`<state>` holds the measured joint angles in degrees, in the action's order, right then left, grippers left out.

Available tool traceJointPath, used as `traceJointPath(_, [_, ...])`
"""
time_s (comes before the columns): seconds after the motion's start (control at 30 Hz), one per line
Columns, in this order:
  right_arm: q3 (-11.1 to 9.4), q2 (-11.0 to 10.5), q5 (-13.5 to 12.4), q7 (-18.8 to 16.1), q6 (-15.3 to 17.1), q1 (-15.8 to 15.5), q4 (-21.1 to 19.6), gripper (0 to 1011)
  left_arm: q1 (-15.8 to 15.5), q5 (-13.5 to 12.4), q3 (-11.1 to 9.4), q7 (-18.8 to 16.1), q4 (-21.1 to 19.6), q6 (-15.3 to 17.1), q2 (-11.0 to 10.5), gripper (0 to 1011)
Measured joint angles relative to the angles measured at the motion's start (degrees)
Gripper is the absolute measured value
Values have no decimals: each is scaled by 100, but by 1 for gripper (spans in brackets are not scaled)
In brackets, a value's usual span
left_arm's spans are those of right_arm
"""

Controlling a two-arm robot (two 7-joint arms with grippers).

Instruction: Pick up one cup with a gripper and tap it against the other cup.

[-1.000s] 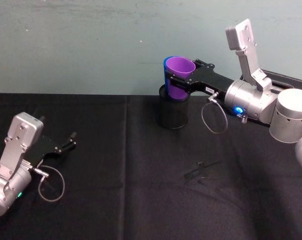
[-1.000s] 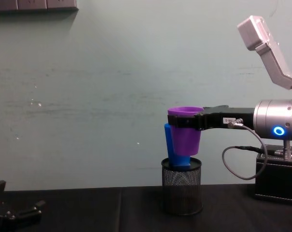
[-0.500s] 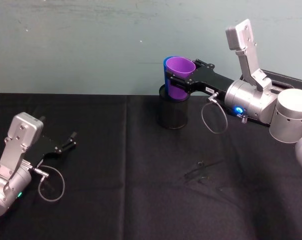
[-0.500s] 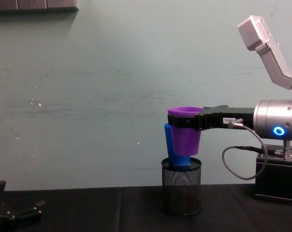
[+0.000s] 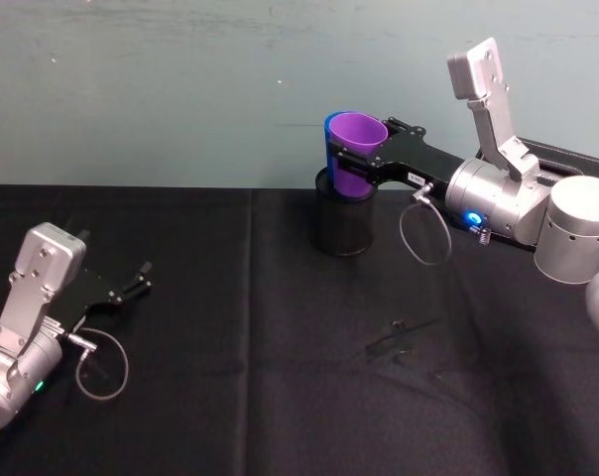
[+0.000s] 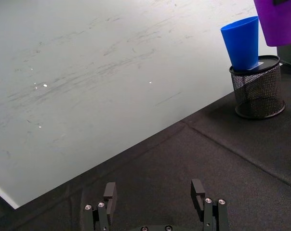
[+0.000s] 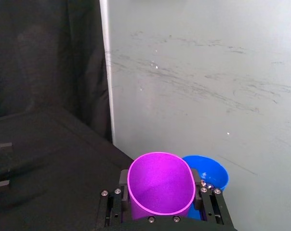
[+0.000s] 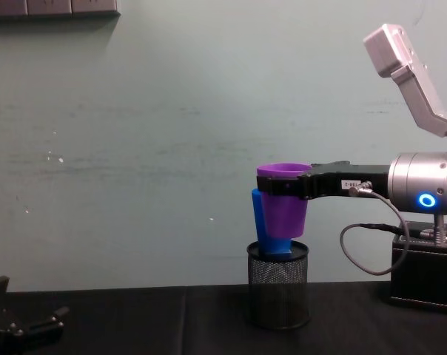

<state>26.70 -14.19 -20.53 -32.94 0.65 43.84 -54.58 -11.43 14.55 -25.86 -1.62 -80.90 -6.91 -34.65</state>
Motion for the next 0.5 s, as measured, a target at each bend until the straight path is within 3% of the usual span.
traceJointPath(0.5, [-58, 110, -105, -21, 105, 22, 150, 724, 0, 0, 0, 0, 0, 0, 0, 1011])
